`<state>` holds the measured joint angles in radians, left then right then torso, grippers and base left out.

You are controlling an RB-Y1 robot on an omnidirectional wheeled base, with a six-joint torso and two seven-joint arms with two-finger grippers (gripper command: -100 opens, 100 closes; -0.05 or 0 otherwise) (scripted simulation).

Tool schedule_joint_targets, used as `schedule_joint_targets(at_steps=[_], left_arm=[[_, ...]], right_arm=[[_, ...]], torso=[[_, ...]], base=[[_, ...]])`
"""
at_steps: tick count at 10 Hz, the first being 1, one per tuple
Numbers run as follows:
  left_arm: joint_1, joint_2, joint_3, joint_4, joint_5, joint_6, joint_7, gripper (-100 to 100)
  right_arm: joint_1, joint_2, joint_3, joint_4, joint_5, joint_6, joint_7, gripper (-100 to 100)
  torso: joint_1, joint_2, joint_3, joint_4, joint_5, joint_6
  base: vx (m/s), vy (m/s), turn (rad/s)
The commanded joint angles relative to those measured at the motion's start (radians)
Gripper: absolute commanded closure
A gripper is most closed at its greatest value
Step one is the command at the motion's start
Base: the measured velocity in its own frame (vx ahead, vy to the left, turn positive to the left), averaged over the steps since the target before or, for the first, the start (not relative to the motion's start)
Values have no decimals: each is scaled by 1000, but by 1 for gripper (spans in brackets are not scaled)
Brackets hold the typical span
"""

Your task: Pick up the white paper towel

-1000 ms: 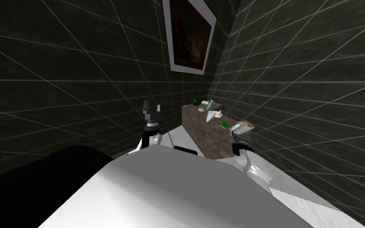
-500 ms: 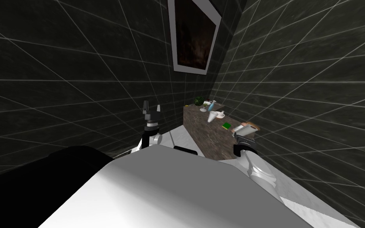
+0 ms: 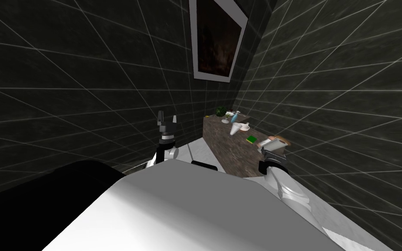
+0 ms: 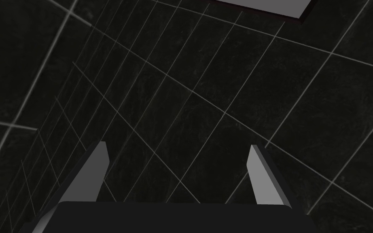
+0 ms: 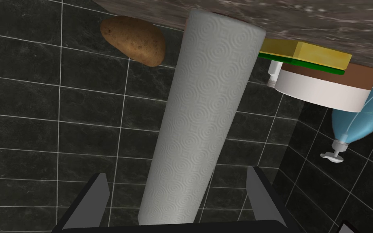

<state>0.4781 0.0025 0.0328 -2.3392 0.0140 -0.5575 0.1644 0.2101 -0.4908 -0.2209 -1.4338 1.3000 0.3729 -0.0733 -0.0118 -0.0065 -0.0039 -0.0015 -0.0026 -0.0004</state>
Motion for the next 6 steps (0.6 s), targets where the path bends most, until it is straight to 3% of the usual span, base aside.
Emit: schedule_joint_targets(at_steps=[1, 2, 3, 4, 6], left_arm=[[0, 0, 0, 0, 0, 0, 0, 0], [0, 0, 0, 0, 0, 0, 0, 0], [0, 0, 0, 0, 0, 0, 0, 0], [0, 0, 0, 0, 0, 0, 0, 0], [0, 0, 0, 0, 0, 0, 0, 0]], right_arm=[[-1, -5, 7, 3, 4, 30, -50, -100], [32, -53, 55, 3, 30, 71, -76, -100], [32, -79, 80, 3, 30, 97, -107, -100], [32, -79, 80, 3, 30, 125, -135, -100], [32, -79, 80, 3, 30, 132, -168, -100]], torso=[[0, 0, 0, 0, 0, 0], [0, -1, 0, 0, 0, 0], [0, 0, 0, 0, 0, -1], [0, 1, 0, 0, 0, 0], [0, -1, 0, 0, 0, 0]], base=[[-4, 1, -17], [-25, 7, 237], [-33, 0, 134], [-20, -2, -13], [-3, 0, -10]])
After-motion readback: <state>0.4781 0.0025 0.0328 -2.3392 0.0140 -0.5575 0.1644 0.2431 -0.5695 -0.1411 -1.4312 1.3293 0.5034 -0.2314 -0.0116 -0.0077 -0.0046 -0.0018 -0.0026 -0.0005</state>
